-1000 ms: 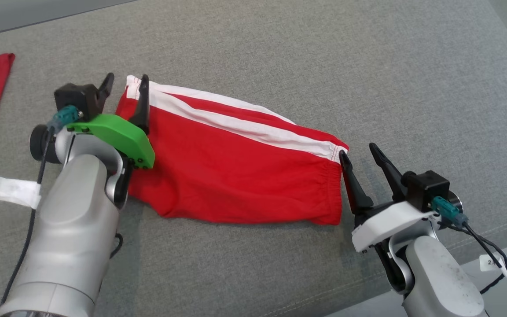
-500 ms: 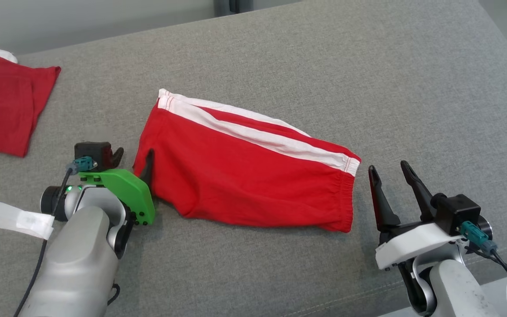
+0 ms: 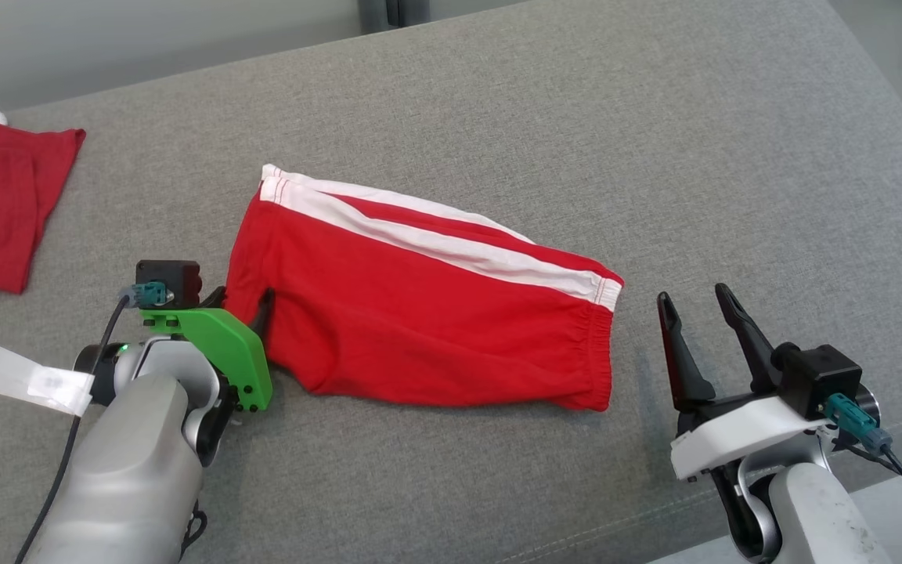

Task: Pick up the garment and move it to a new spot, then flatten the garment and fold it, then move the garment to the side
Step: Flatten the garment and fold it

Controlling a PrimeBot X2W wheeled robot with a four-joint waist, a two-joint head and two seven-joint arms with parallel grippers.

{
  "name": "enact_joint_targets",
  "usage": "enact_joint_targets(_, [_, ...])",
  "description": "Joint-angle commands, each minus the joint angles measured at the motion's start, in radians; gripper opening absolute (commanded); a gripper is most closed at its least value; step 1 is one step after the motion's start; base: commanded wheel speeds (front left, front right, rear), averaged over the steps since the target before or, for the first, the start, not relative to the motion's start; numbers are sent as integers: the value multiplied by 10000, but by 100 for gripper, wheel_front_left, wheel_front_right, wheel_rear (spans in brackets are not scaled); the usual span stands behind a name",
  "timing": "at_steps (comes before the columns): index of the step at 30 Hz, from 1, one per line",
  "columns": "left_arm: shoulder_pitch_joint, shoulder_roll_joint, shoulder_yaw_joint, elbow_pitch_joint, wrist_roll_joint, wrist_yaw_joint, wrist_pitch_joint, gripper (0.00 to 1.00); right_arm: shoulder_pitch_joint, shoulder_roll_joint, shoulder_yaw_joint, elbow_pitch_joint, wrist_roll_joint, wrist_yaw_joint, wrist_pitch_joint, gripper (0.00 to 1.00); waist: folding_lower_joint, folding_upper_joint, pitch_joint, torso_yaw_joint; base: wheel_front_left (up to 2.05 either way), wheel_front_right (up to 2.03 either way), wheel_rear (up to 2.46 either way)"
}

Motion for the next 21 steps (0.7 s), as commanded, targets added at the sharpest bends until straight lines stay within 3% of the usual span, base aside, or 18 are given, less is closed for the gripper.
enact_joint_targets(1, [41,61,-94,87,-86,-23,129,36,122,-26,-23,-53,62,-3,23,100,0,0,-8,-28,0,0,0])
enact_joint_targets(3, [16,48,-187,120,-214,-23,288,0,107,-27,-35,-80,78,-3,37,100,0,0,-20,-43,0,0,0])
enact_joint_targets(11, [112,167,-509,-71,-556,-23,336,0,150,-27,-120,-62,127,-3,-27,100,0,0,-168,52,0,0,0])
enact_joint_targets(21, [953,115,-224,-413,-1045,122,-905,0,524,-27,-566,-111,-32,-3,96,100,0,0,-750,592,0,0,0])
